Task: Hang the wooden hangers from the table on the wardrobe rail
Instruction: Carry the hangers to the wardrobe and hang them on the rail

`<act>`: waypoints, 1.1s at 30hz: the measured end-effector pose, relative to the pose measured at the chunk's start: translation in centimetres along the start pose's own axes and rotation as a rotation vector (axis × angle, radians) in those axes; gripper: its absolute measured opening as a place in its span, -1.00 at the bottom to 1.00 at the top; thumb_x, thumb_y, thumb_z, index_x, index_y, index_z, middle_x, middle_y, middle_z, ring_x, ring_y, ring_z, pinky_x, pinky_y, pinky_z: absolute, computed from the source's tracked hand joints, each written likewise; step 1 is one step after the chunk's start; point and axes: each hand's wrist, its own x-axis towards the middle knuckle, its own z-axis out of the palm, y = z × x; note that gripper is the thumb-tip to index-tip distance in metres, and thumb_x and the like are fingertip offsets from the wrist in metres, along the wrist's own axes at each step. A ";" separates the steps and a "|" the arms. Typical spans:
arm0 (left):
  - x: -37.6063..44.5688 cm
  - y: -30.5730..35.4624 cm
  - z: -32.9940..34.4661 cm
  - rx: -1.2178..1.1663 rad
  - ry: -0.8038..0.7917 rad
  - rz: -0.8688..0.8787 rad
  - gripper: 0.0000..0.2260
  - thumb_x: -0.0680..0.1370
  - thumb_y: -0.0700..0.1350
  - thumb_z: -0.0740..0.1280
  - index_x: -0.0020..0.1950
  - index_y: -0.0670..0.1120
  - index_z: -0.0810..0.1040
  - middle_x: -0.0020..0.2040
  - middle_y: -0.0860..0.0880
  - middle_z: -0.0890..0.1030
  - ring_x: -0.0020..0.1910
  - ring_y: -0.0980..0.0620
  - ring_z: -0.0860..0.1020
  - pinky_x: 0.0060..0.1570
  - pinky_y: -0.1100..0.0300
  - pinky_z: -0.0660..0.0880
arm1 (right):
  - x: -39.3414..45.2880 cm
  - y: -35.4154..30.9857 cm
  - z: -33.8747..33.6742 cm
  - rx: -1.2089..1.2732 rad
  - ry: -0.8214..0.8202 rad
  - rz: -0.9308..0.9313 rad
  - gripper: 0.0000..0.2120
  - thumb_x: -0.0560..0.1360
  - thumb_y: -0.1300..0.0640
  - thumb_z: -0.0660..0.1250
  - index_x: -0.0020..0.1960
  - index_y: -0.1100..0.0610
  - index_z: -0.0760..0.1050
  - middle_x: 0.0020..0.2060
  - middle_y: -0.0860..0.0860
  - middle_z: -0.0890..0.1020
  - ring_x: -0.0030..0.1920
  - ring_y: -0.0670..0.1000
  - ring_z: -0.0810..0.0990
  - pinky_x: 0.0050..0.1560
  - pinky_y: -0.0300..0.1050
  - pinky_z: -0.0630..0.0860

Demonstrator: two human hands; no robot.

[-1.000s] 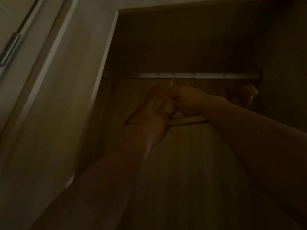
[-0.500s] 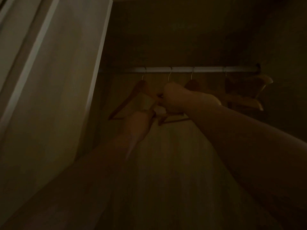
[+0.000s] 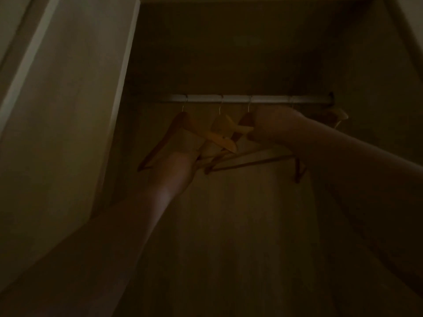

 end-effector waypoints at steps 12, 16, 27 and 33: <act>-0.8 -0.4 -1.3 -0.006 -0.075 -0.037 -0.68 0.65 -0.05 0.13 0.36 -0.08 0.46 0.14 -0.22 0.61 0.07 -0.19 0.58 0.02 0.06 0.40 | 0.2 0.6 3.4 0.365 0.024 0.022 -0.74 0.59 0.14 0.22 0.18 0.24 0.56 0.03 0.17 0.62 0.02 0.15 0.59 -0.20 -0.15 0.37; -1.1 -0.2 -1.5 0.029 -0.026 -0.036 -0.71 0.63 -0.05 0.16 0.28 -0.10 0.51 0.10 -0.21 0.62 0.04 -0.21 0.59 -0.07 0.05 0.43 | 0.3 0.7 4.5 0.409 0.045 0.037 -0.74 0.59 0.12 0.22 0.20 0.18 0.57 -0.01 0.15 0.63 -0.06 0.10 0.58 -0.24 -0.16 0.39; -2.0 0.0 -1.7 0.035 -0.018 -0.099 -0.75 0.60 -0.11 0.22 0.20 -0.19 0.54 0.04 -0.28 0.62 -0.02 -0.28 0.59 -0.08 -0.03 0.45 | -2.8 1.4 5.1 0.397 0.219 0.010 -0.74 0.59 -0.04 0.17 0.18 0.06 0.48 -0.09 0.00 0.56 -0.26 -0.10 0.49 -0.40 -0.22 0.34; -3.4 0.4 -1.3 -0.096 0.032 -0.235 -0.62 0.59 -0.10 0.20 0.39 -0.19 0.39 0.34 -0.28 0.46 0.28 -0.28 0.45 0.28 -0.13 0.37 | -5.1 3.3 2.6 0.236 0.477 -0.004 -0.75 0.61 0.15 0.13 0.16 0.22 0.50 0.01 0.15 0.58 -0.04 0.12 0.59 -0.09 -0.02 0.55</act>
